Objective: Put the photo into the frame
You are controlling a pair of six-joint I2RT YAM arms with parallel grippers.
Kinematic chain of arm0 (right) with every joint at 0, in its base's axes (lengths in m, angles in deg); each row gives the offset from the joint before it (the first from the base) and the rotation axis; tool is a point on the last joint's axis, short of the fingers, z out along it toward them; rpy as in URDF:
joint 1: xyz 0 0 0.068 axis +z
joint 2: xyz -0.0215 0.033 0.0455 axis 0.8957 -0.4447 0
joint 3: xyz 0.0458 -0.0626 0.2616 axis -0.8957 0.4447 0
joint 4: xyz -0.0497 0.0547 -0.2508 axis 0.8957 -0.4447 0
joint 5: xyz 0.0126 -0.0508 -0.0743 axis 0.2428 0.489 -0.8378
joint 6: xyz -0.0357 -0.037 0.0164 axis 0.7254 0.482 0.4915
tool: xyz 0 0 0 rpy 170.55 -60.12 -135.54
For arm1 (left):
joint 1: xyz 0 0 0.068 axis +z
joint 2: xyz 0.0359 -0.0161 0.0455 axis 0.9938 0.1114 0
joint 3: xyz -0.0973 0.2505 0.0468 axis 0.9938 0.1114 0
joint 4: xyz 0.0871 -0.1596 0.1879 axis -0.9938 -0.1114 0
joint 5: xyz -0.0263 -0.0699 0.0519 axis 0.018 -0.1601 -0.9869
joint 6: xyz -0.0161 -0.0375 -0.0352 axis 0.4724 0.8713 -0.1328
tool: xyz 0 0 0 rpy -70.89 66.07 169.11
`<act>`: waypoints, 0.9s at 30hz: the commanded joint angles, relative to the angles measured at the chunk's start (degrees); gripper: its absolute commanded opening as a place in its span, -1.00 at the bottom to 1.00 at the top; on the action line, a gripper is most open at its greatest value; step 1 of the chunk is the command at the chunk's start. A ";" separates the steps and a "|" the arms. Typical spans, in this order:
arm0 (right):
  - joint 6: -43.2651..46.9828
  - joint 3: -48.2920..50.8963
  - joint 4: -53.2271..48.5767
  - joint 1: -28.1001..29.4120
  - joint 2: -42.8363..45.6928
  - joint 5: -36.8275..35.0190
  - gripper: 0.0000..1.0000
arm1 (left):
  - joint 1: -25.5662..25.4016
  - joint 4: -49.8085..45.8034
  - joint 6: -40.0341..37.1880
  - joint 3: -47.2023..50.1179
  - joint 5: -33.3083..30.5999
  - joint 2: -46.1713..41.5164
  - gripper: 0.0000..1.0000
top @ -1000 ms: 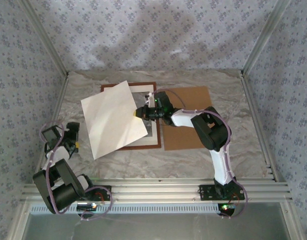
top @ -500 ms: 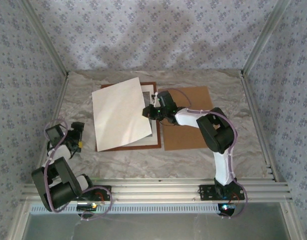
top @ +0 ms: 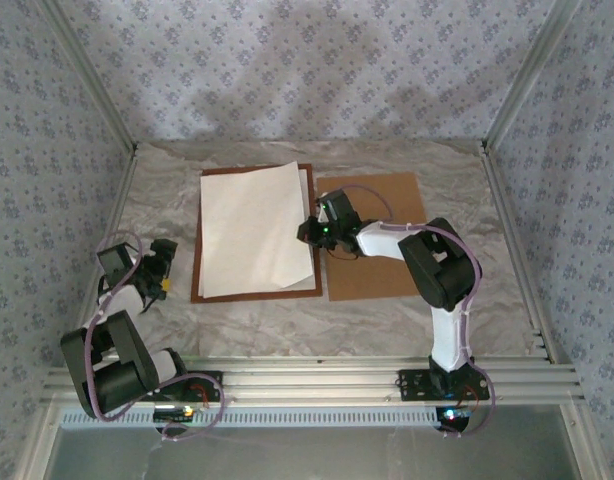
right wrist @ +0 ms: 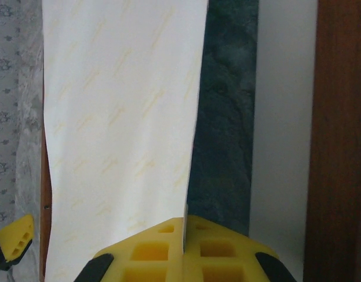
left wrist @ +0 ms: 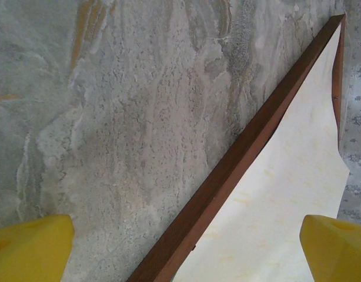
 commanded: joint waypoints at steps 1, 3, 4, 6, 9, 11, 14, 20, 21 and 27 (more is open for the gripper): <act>-2.46 0.52 -0.56 0.01 2.22 -1.97 -1.00 | -0.37 0.68 -1.45 -1.50 0.94 0.34 0.97; -3.17 0.64 -0.45 0.32 2.31 -2.29 -1.00 | -0.46 0.70 -1.47 -1.50 0.93 0.31 0.97; -3.35 0.63 -0.53 0.45 2.33 -2.47 -1.00 | -0.45 0.76 -1.45 -1.52 0.93 0.34 0.97; -4.25 0.74 -0.48 0.76 2.48 -2.85 -1.00 | -0.49 0.68 -1.52 -1.55 0.92 0.34 0.97; -5.52 0.83 -0.45 1.45 2.99 -3.65 -1.00 | -0.54 0.76 -1.60 -1.50 0.97 0.34 0.97; -6.04 0.91 -0.69 1.94 3.65 -4.53 -1.00 | -0.55 0.76 -1.58 -1.45 1.01 0.34 0.97; -6.38 1.42 -0.93 2.50 5.04 -5.92 -1.00 | -0.54 0.76 -1.64 -1.50 1.01 0.25 0.97; -5.83 1.54 -2.66 2.81 7.36 -7.66 -1.00 | -0.66 0.84 -1.63 -1.50 1.01 0.17 0.97; -5.68 1.37 -2.83 2.76 7.41 -7.60 -1.00 | -0.64 0.87 -1.60 -1.50 1.00 0.16 0.97; -5.95 0.13 -2.37 3.41 5.62 -6.71 -1.00 | -0.72 0.83 -1.57 -1.42 1.11 0.07 0.97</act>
